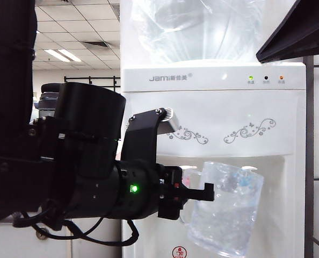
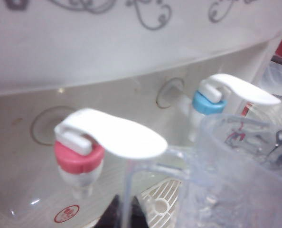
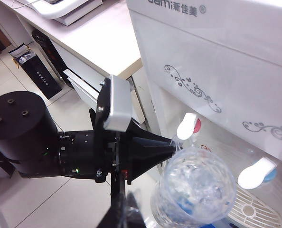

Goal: Pick up the plastic mug from the left desk, go to the hot water outlet of the water dispenser, press the vertical switch to get some water, then put the mug back on the desk.

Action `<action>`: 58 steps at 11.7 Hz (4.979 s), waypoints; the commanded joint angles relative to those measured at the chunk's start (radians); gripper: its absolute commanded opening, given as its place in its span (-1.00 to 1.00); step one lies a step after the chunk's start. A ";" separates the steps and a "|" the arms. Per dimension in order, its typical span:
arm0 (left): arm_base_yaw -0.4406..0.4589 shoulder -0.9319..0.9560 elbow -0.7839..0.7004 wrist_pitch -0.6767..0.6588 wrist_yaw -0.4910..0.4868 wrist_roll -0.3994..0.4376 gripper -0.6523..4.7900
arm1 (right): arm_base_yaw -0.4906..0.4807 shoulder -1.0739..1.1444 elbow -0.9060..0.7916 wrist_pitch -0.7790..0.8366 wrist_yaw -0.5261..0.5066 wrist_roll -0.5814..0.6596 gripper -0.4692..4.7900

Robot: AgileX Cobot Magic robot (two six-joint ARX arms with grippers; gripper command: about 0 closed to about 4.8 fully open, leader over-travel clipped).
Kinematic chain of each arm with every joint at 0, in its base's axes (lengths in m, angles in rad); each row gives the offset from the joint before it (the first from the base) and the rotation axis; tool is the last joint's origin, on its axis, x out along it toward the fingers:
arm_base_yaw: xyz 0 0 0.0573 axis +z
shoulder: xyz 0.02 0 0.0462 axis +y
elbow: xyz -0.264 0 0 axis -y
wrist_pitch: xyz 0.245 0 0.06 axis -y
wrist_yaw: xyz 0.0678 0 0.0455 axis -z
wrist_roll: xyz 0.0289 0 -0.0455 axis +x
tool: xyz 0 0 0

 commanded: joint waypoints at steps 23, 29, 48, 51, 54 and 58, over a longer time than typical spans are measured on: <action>-0.026 -0.084 0.004 0.051 0.119 0.064 -0.78 | 0.001 -0.002 0.003 0.013 -0.002 0.003 -0.84; -0.021 -0.118 -0.096 0.050 0.081 0.034 -0.78 | 0.000 -0.002 0.003 0.014 -0.002 0.003 -0.84; -0.008 -0.457 -0.286 0.051 -0.211 0.042 -0.78 | 0.001 -0.002 0.003 0.014 -0.002 0.003 -0.84; 0.040 -0.496 -0.286 0.051 -0.204 0.045 -0.78 | 0.000 -0.002 0.003 0.013 -0.002 0.003 -0.84; 0.129 -0.529 -0.287 0.051 -0.164 0.087 -0.78 | 0.000 -0.002 0.003 0.013 -0.002 0.003 -0.84; 0.256 -0.604 -0.289 0.050 -0.135 0.165 -0.78 | 0.000 -0.002 0.003 0.014 -0.002 0.003 -0.84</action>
